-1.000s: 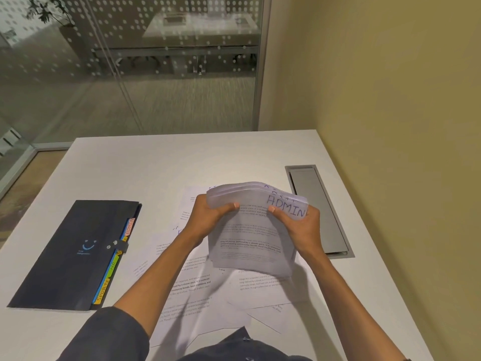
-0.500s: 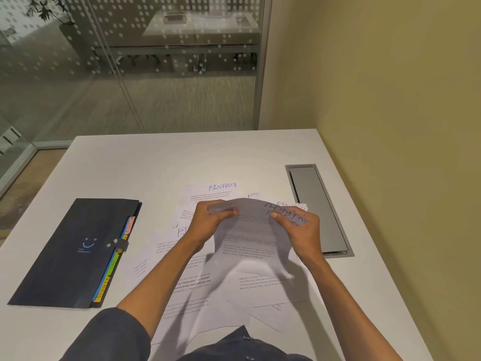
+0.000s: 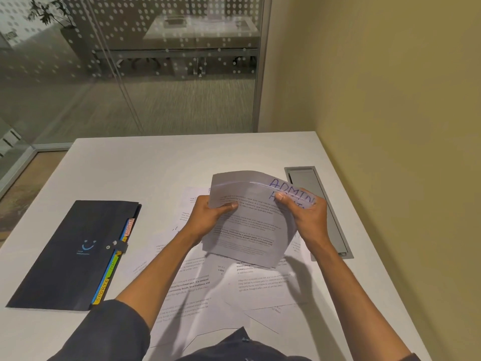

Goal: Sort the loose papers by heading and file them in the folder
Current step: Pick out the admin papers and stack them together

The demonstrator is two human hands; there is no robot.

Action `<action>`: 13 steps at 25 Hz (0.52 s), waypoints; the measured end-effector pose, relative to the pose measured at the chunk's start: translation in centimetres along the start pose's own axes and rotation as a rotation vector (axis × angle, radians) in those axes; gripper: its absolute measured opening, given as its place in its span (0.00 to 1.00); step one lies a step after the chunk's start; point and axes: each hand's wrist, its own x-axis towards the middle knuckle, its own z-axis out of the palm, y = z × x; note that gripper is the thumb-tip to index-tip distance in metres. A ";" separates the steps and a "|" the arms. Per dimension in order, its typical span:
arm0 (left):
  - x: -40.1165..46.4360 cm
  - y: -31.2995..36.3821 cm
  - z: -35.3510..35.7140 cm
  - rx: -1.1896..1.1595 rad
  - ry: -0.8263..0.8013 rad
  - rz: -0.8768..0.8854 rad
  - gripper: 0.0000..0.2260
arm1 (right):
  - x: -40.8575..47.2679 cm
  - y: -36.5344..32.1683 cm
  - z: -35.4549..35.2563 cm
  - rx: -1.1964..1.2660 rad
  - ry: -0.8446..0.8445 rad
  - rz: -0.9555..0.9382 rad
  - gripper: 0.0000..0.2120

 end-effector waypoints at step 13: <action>-0.4 -0.2 0.1 -0.111 0.033 0.003 0.12 | -0.8 3.4 0.7 -0.044 -0.052 0.098 0.14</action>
